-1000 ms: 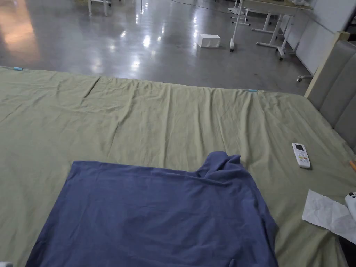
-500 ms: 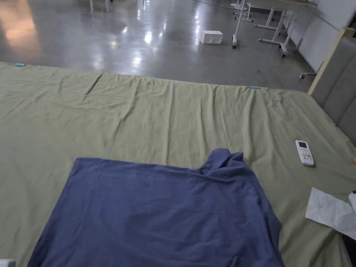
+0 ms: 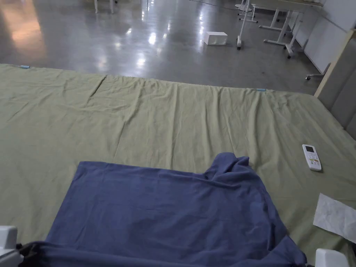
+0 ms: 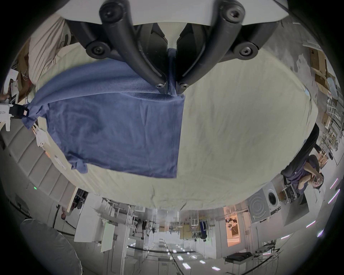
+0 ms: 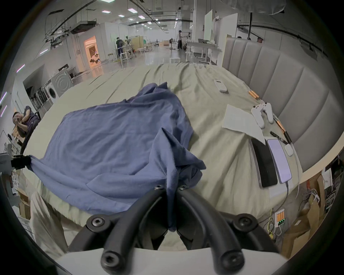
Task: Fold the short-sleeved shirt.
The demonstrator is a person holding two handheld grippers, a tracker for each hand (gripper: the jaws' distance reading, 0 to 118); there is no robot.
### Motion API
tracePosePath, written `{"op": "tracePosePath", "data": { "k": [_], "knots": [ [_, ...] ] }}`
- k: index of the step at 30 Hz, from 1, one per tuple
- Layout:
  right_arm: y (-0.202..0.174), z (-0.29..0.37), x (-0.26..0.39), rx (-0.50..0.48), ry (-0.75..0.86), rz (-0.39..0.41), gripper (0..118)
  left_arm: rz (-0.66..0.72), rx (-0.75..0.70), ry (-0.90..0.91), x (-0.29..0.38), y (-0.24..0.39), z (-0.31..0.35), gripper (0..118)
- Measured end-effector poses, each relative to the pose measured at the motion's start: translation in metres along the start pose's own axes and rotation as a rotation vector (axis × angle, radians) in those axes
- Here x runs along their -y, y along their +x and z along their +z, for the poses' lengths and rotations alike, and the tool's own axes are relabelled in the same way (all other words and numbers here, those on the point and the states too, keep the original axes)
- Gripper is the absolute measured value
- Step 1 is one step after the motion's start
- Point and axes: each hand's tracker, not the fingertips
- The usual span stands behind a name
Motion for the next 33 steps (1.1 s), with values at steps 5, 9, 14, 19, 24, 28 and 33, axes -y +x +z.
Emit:
{"op": "tracePosePath", "data": {
  "k": [5, 9, 14, 19, 24, 28, 33],
  "knots": [
    [0.0, -0.028, -0.038, -0.001, 0.01, -0.033, 6, -0.006, -0.004, 0.032, -0.041, 0.006, -0.024, 7],
    [-0.002, -0.057, -0.064, 0.012, 0.01, -0.05, 6, 0.006, -0.007, 0.041, -0.069, 0.01, -0.051, 7],
    [-0.002, -0.103, -0.085, 0.019, -0.017, -0.068, 6, -0.002, -0.018, -0.003, -0.084, 0.014, -0.097, 7],
    [-0.007, -0.139, -0.095, 0.022, -0.036, -0.058, 6, 0.009, -0.032, -0.066, -0.084, 0.008, -0.138, 7],
    [-0.012, -0.162, -0.099, 0.032, -0.063, -0.002, 8, 0.019, -0.035, -0.081, -0.08, 0.007, -0.152, 8],
    [-0.014, -0.161, -0.096, 0.049, -0.054, 0.024, 34, 0.01, -0.042, -0.071, -0.079, 0.009, -0.151, 17],
    [-0.017, -0.127, -0.098, 0.064, 0.08, 0.027, 75, -0.001, -0.05, 0.016, -0.082, 0.011, -0.128, 62]
  ]
}}
